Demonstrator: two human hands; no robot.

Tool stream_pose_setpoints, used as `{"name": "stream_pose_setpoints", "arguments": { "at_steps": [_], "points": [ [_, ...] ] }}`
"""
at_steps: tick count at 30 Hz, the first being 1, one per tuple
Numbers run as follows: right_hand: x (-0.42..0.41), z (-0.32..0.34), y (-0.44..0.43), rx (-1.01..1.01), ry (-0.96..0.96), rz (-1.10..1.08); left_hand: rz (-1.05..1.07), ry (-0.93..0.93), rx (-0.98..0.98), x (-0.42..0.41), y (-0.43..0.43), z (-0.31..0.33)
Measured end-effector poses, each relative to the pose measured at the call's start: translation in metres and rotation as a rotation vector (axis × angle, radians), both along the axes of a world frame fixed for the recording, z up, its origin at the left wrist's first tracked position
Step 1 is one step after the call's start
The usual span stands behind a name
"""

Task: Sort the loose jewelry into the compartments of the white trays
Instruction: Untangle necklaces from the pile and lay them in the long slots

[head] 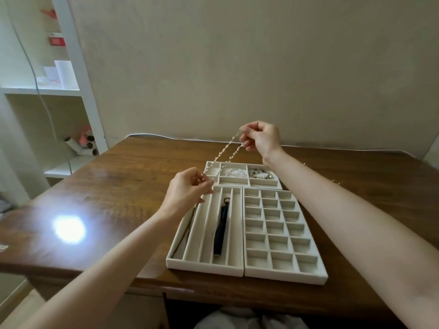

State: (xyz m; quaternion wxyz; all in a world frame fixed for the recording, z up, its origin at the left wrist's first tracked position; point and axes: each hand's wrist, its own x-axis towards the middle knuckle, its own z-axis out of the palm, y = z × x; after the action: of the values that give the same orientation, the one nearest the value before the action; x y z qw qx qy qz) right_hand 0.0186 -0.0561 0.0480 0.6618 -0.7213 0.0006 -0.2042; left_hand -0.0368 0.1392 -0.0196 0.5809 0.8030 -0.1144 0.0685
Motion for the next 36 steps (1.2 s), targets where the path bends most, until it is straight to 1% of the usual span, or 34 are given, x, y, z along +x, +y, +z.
{"name": "stream_pose_setpoints", "arguments": {
  "at_steps": [2,6,9,11,13,16,20,25,28,33,36],
  "points": [
    [0.002,-0.007,-0.001,0.018,0.019,0.013,0.139,-0.128,0.014,-0.010,0.003,0.000],
    [0.005,-0.025,0.001,0.034,0.155,0.088,0.360,-0.416,0.198,-0.033,0.008,-0.001],
    [0.008,-0.040,0.008,-0.006,0.258,0.153,0.375,-0.546,0.278,-0.043,0.013,-0.002],
    [0.007,-0.046,0.012,-0.031,0.290,0.178,0.339,-0.597,0.316,-0.048,0.014,-0.002],
    [0.006,-0.050,0.015,-0.078,0.302,0.184,0.324,-0.628,0.403,-0.053,0.014,-0.003],
    [0.006,-0.054,0.017,-0.196,0.312,0.163,0.282,-0.612,0.538,-0.064,0.014,-0.006],
    [0.008,-0.060,0.021,-0.352,0.315,0.184,0.157,-0.541,0.664,-0.072,0.013,-0.019],
    [0.010,-0.067,0.033,-0.439,0.322,0.219,0.049,-0.397,0.782,-0.079,0.008,-0.027],
    [0.013,-0.069,0.038,-0.531,0.298,0.209,0.035,-0.368,0.836,-0.082,0.006,-0.021],
    [0.011,-0.069,0.043,-0.761,0.216,0.199,0.018,-0.356,0.928,-0.084,0.004,-0.017],
    [0.011,-0.069,0.044,-0.827,0.200,0.209,-0.004,-0.354,0.984,-0.086,0.002,-0.017]
  ]
}}
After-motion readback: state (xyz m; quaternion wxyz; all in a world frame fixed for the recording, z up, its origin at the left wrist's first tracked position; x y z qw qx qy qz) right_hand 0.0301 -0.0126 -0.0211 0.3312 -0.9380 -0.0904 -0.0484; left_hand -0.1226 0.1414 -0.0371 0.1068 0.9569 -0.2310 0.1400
